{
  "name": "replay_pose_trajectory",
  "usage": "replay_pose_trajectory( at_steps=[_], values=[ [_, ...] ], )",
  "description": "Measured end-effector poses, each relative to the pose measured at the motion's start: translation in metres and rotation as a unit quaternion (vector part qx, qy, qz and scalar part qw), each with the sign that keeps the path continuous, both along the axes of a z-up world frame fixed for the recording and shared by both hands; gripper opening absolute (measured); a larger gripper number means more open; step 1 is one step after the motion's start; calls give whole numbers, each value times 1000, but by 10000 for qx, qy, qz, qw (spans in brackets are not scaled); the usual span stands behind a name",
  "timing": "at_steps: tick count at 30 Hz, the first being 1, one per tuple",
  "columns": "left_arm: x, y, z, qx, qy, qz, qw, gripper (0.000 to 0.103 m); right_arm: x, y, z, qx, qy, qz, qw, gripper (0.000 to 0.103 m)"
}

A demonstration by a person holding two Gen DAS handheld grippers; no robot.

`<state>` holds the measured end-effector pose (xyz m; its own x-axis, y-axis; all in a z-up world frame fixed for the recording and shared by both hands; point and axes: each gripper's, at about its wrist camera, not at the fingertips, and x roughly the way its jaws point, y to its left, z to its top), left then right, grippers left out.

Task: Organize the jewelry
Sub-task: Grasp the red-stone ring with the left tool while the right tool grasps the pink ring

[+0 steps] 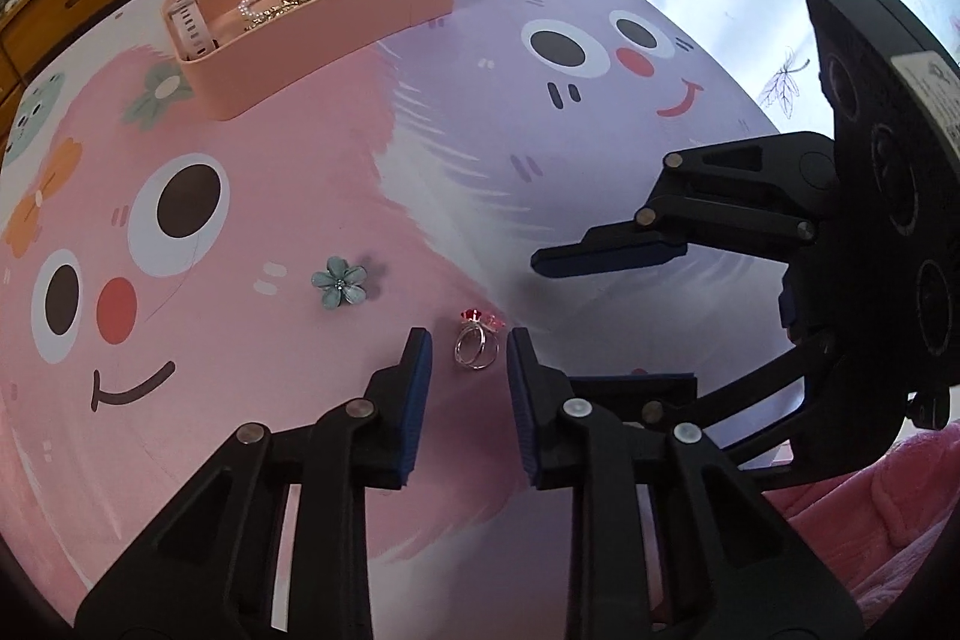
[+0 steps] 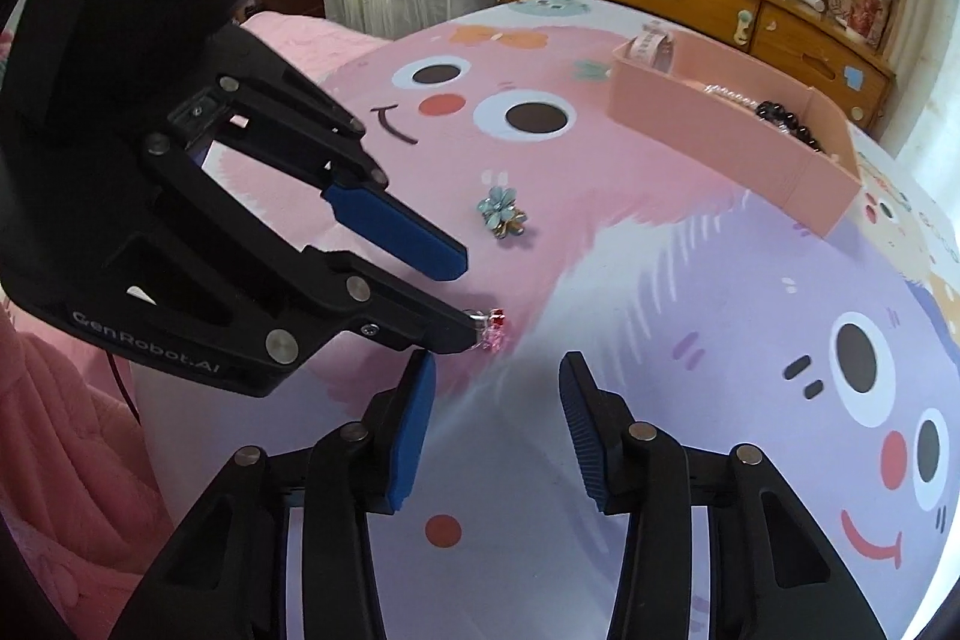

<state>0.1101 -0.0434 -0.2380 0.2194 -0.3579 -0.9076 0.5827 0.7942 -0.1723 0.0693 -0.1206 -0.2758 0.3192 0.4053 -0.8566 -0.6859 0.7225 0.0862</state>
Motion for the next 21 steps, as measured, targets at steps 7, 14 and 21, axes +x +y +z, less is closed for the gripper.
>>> replay_pose_trajectory(
  at_steps=[7, 14, 21],
  values=[
    [3, -1, -5, 45, 8, -134, 9999, 8, 8, 7, -5, 45, 31, -1, 10000, 40],
    [4, 0, -4, -86, -8, -180, 9998, 1, 13, 11, -5, 90, 71, -54, 9999, 35],
    [8, 10, -4, -194, 64, 17, 9998, 0, 16, 9, -5, 105, 108, -189, 9997, 26]
  ],
)
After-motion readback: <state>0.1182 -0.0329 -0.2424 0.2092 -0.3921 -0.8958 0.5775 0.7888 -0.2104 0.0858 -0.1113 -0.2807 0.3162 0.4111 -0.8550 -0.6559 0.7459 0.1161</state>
